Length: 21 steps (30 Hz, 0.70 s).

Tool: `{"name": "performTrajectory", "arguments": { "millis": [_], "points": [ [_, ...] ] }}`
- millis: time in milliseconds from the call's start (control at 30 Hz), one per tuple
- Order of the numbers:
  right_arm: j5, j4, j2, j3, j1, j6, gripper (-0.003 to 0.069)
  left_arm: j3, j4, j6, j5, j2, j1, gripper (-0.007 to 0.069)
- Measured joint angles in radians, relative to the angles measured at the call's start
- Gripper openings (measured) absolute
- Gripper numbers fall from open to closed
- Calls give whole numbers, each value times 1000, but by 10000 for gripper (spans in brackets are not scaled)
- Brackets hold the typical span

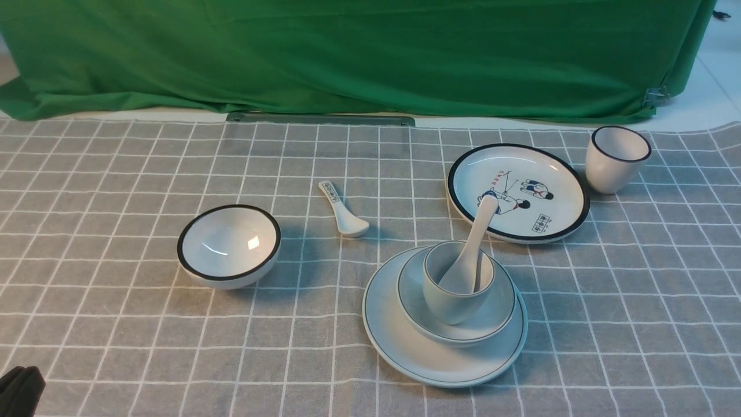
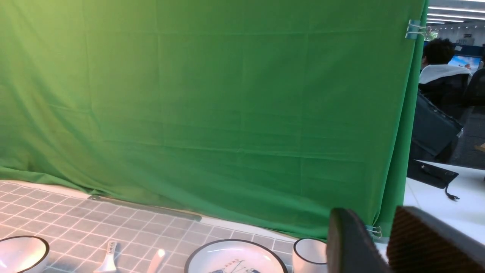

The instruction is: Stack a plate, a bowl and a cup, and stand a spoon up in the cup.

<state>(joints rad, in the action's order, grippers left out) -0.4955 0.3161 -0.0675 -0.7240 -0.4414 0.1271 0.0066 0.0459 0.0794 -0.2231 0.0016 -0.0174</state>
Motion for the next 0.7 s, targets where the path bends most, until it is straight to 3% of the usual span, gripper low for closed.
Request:
{"name": "performTrajectory", "arguments": {
  "millis": [433, 567, 700],
  "points": [
    [4, -2, 0, 0, 0, 0, 216, 0, -2, 0, 0, 0, 0, 17],
    [40, -95, -17, 0, 0, -18, 218, 0, -3, 0, 0, 0, 0, 17],
    [105, -233, -55, 19, 0, -144, 225, 0, -3, 0, 0, 0, 0, 17]
  ]
}}
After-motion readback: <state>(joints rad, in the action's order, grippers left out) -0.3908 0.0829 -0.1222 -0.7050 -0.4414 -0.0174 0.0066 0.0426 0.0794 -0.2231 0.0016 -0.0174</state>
